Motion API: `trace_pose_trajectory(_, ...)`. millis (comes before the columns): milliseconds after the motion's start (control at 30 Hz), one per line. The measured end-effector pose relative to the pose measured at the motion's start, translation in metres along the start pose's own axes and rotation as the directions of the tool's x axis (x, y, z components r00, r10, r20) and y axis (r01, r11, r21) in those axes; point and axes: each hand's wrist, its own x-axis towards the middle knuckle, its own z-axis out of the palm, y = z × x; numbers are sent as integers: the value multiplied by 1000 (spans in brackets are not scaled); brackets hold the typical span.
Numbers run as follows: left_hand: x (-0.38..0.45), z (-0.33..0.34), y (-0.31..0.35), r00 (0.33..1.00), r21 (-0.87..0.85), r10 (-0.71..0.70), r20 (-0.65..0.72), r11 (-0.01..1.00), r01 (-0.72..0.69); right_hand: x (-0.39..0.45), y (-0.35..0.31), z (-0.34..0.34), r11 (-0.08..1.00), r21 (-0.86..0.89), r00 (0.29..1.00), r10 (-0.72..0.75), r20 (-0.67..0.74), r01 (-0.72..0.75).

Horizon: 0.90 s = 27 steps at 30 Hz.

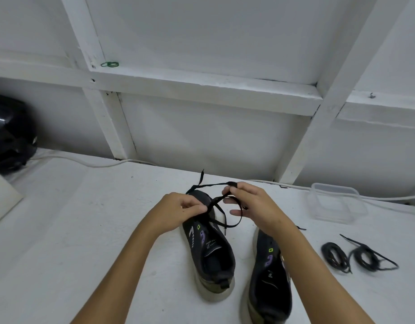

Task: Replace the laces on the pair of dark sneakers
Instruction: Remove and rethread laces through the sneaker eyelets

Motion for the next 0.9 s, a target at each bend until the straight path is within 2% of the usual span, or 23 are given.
trace_pose_trajectory(100,0,5,3,998,9,70,8,998,-70,-2,1,0,993,119,999,-1,-43,6)
trace_pose_trajectory(167,2,14,2,998,4,65,-6,998,-65,-2,1,1,985,171,999,8,-35,-2)
trace_pose_trajectory(333,7,35,0,981,26,82,-175,997,-79,-4,-1,4,976,216,1000,21,7,-22)
trace_pose_trajectory(500,10,34,-4,997,-106,-28,-69,994,21,-6,-4,1,980,199,1000,17,26,-22)
trace_pose_trajectory(633,17,36,-4,997,20,59,-41,998,-58,-7,-7,4,987,157,998,12,67,-22)
trace_pose_trajectory(700,22,36,-2,990,103,95,-107,991,-84,-6,-9,6,990,140,997,7,79,-18)
trace_pose_trajectory(767,26,33,-1,965,189,109,-240,980,-64,-4,-10,6,991,137,998,-11,56,3)
trace_pose_trajectory(833,26,26,-4,882,214,123,-454,977,-26,-3,-10,1,992,124,999,-33,-10,34)
trace_pose_trajectory(900,19,12,-10,760,144,113,-640,989,-26,-3,-8,-8,988,148,995,-42,-87,54)
